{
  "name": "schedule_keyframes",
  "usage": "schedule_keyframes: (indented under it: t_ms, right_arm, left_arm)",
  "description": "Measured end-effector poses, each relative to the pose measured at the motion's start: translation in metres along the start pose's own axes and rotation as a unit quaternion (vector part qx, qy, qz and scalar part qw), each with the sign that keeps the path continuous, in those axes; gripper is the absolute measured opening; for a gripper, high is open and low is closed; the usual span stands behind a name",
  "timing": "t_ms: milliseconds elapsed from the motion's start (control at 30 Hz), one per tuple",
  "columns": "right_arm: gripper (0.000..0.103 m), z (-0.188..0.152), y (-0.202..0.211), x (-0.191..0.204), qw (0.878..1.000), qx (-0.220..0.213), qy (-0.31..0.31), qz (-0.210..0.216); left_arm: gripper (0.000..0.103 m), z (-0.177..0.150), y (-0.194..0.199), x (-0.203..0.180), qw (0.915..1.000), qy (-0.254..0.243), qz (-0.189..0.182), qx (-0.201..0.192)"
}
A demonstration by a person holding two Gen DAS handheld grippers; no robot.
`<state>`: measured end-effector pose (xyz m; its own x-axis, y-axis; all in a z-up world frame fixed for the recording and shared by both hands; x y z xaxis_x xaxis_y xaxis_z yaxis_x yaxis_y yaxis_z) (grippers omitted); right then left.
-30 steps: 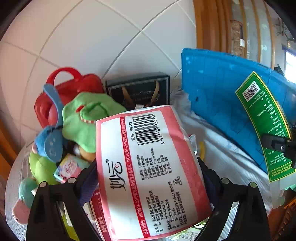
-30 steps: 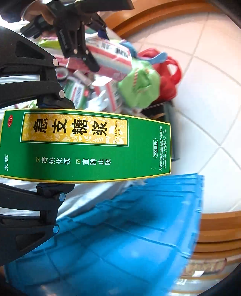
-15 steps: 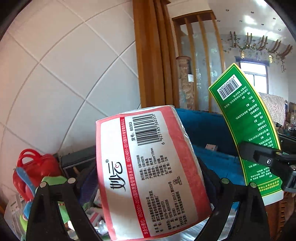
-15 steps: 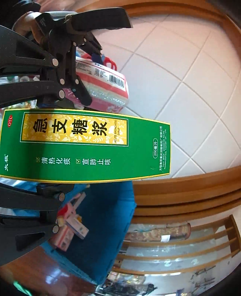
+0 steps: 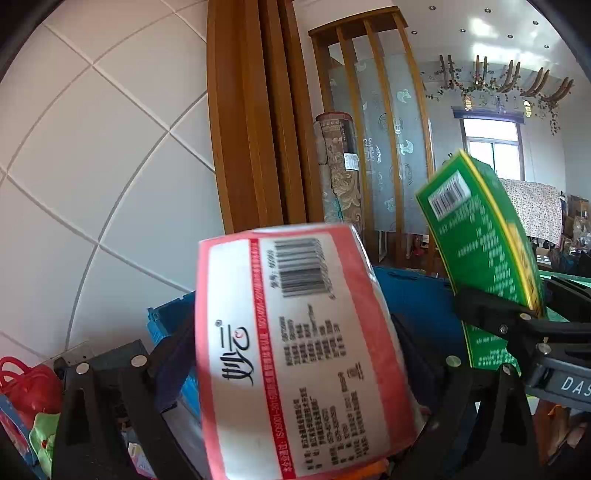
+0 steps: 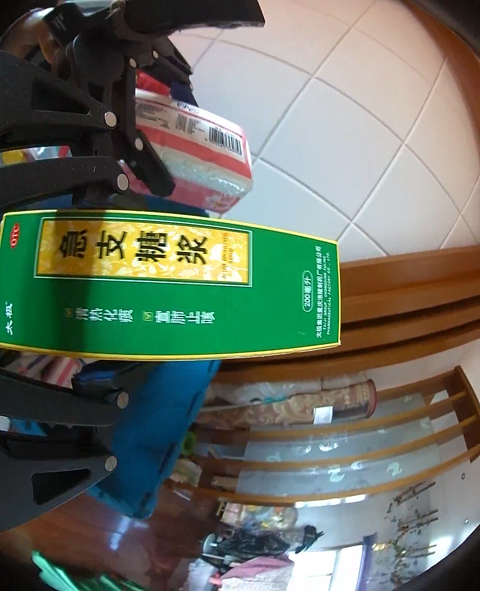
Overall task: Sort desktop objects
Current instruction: 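Carry the tissue pack and green box into the blue crate and release both, then move both tools back over the pile toward the green plush towel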
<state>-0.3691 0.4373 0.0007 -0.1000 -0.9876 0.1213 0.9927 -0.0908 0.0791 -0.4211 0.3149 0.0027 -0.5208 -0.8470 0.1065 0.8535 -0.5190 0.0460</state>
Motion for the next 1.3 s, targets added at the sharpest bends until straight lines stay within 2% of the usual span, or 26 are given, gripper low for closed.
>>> schedule_keyframes:
  t_ms: [33, 133, 167, 200, 367, 467, 700, 967, 1133, 1300]
  right_arm:
    - [0.074, 0.002, -0.007, -0.009, 1.000, 0.002, -0.001, -0.007]
    - [0.079, 0.007, -0.015, -0.029, 1.000, -0.006, -0.008, -0.010]
    - [0.088, 0.008, -0.015, -0.033, 1.000, -0.013, -0.009, -0.011]
    - [0.091, 0.008, -0.016, -0.037, 1.000, -0.016, -0.010, -0.013]
    - [0.093, 0.004, -0.008, -0.037, 1.000, -0.024, -0.019, 0.003]
    - [0.096, 0.001, -0.004, -0.029, 0.999, -0.028, -0.016, 0.016]
    - [0.098, -0.014, 0.012, -0.008, 0.999, -0.026, -0.025, 0.034]
    - [0.099, -0.020, 0.039, 0.060, 0.997, -0.024, -0.017, 0.066]
    - [0.103, -0.028, 0.056, 0.133, 0.993, -0.031, -0.005, 0.113]
    - [0.103, -0.049, 0.056, 0.212, 0.987, -0.008, -0.006, 0.161]
  left_arm:
    - [0.098, 0.004, -0.006, 0.001, 1.0000, 0.001, 0.008, -0.006]
    - [0.102, 0.015, -0.018, 0.001, 0.9995, 0.010, 0.027, -0.009]
    - [0.102, 0.017, -0.019, 0.003, 0.9994, 0.013, 0.032, -0.010]
    - [0.102, 0.017, -0.020, 0.006, 0.9991, 0.016, 0.038, -0.009]
    - [0.102, 0.010, -0.017, 0.020, 0.9975, 0.025, 0.066, -0.005]
    - [0.102, -0.001, -0.005, 0.027, 0.9961, 0.009, 0.088, 0.000]
    - [0.102, -0.019, 0.042, 0.050, 0.9923, -0.011, 0.124, -0.002]
    - [0.102, -0.038, 0.111, 0.107, 0.9860, -0.016, 0.166, 0.004]
    - [0.102, -0.065, 0.183, 0.166, 0.9760, -0.021, 0.216, 0.016]
    - [0.102, -0.105, 0.251, 0.233, 0.9629, -0.011, 0.264, 0.054]
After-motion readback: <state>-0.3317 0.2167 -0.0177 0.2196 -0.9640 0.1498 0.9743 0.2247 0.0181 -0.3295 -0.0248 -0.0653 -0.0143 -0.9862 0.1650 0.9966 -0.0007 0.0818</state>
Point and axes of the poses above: each gripper's, at about its wrist camera, not at the fingertips, and y roughly against the way its jaws point, x to its left, z to its top, the point moved 6 cm from there along -y, roughly the way its jaws point, and after that the axes turned 15 degrees about -x, right-handed, at the moved point
